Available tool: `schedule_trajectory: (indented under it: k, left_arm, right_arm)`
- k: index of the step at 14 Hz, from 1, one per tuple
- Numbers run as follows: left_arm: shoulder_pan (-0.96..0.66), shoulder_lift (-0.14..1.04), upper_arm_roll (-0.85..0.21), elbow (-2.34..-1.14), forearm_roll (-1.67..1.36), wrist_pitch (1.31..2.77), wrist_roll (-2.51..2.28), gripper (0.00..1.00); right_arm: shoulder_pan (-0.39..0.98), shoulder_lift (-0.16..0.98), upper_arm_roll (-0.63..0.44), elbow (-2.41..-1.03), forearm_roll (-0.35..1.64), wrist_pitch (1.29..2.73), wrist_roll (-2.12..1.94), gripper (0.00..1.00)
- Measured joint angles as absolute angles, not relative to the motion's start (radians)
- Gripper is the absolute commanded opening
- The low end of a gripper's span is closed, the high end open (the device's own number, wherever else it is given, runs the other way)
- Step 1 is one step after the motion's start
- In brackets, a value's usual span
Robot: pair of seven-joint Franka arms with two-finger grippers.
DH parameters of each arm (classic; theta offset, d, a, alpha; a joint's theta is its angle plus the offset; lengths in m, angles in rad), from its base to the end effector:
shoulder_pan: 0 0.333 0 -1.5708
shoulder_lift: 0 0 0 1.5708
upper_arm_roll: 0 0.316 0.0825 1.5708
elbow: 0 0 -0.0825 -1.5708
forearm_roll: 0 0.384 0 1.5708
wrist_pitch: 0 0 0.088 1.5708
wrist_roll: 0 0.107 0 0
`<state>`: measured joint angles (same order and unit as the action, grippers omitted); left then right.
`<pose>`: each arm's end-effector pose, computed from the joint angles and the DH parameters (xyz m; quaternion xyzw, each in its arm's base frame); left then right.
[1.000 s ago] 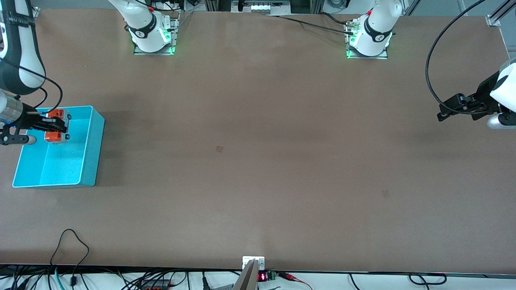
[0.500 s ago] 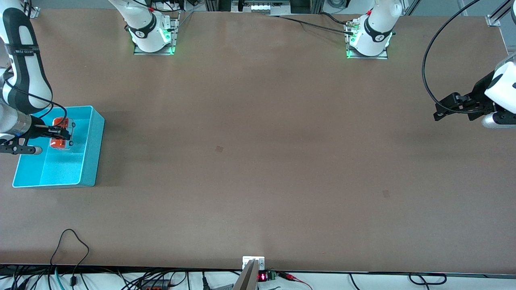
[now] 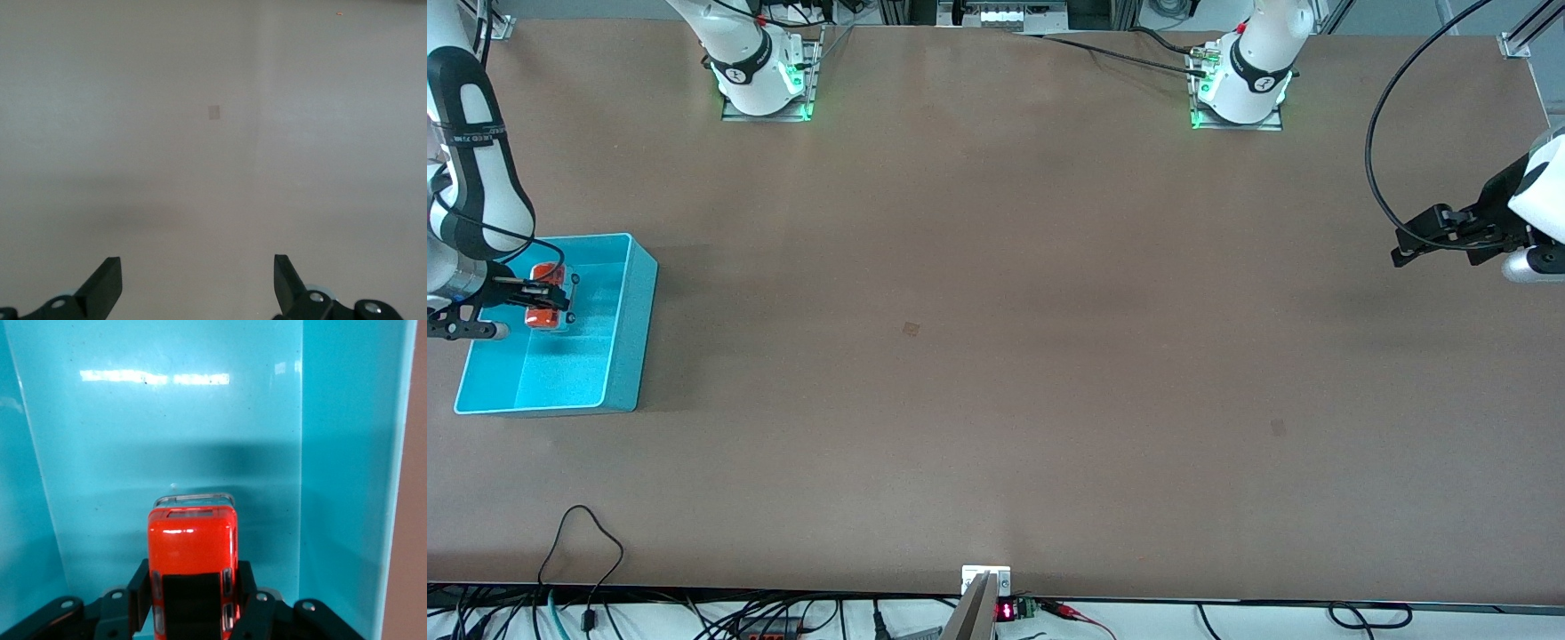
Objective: Wind up bus and store in blue box
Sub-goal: 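Lower the car onto the box floor and open the right gripper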
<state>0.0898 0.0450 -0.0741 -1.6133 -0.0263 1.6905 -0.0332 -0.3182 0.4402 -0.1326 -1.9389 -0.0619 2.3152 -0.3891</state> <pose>0.5777 0.0075 0.5896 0.9994 0.0259 0.0160 0.0149 0.5549 -0.2664 0.2529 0.9983 -0.0038 -0.0484 0.0336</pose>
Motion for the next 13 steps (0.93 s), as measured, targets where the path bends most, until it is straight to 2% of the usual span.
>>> schedule_trajectory:
  k: [2,4,6,7,12,13]
  left_arm:
    - [0.090,0.045,-0.074,-1.613,-0.026,1.691,-0.033,1.00]
    - [0.090,0.045,-0.074,-1.613,-0.026,1.692,-0.033,1.00]
    - [0.090,0.045,-0.074,-1.613,-0.026,1.696,-0.033,1.00]
    - [0.090,0.045,-0.074,-1.613,-0.026,1.696,-0.033,1.00]
    - [0.087,0.045,-0.073,-1.613,-0.026,1.698,-0.033,1.00]
    - [0.080,0.045,-0.068,-1.613,-0.026,1.699,-0.033,1.00]
  right_arm:
    - [-0.318,0.456,-0.132,-1.938,-0.062,2.332,-0.393,0.13]
    - [-0.318,0.469,-0.132,-1.937,-0.062,2.343,-0.398,0.27]
    - [-0.318,0.479,-0.132,-1.932,-0.062,2.344,-0.403,0.51]
    - [-0.318,0.482,-0.132,-1.930,-0.062,2.345,-0.403,0.59]
    - [-0.319,0.484,-0.132,-1.926,-0.062,2.345,-0.406,0.80]
    - [-0.319,0.484,-0.132,-1.926,-0.062,2.345,-0.406,1.00]
